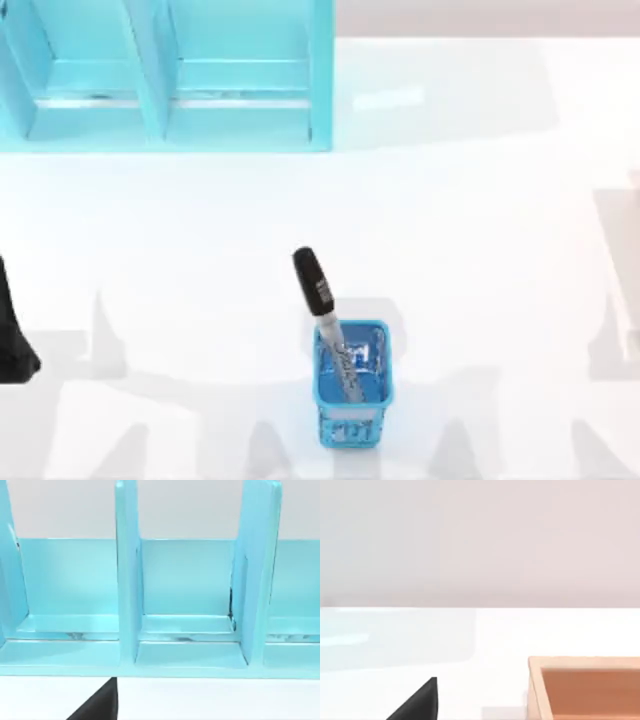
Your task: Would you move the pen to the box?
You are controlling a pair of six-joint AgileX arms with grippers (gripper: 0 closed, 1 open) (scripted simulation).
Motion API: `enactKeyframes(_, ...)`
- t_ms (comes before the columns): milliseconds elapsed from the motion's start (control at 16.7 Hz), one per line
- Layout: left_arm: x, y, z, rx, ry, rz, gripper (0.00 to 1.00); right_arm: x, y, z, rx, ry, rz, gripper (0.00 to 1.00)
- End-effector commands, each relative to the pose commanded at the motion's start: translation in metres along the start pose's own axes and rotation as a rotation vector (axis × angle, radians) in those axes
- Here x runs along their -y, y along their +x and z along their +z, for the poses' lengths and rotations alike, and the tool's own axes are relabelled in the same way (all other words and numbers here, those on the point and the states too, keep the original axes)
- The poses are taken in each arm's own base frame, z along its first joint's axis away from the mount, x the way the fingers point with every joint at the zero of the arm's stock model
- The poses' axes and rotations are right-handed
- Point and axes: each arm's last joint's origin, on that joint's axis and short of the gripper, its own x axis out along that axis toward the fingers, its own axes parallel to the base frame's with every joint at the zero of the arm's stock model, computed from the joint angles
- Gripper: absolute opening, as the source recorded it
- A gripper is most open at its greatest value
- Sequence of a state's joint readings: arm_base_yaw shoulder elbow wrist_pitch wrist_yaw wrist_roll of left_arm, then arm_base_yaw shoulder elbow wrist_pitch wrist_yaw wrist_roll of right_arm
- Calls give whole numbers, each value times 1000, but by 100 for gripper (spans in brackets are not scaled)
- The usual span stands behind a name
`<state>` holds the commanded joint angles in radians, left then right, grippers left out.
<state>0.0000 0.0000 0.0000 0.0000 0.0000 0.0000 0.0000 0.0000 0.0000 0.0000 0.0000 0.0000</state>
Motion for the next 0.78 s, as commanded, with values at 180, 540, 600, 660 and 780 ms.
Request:
enactKeyframes(180,0,0,0,0,0,0,100,-1,0,2,-2,2,14,100)
enactKeyframes(540,0,0,0,0,0,0,100,-29,15,23,-126,28,260,100)
enactKeyframes(600,0,0,0,0,0,0,100,-37,19,25,-169,29,320,100)
enactKeyframes(660,0,0,0,0,0,0,100,-47,24,27,-214,29,382,100)
enactKeyframes(780,0,0,0,0,0,0,100,-69,35,29,-308,23,506,100)
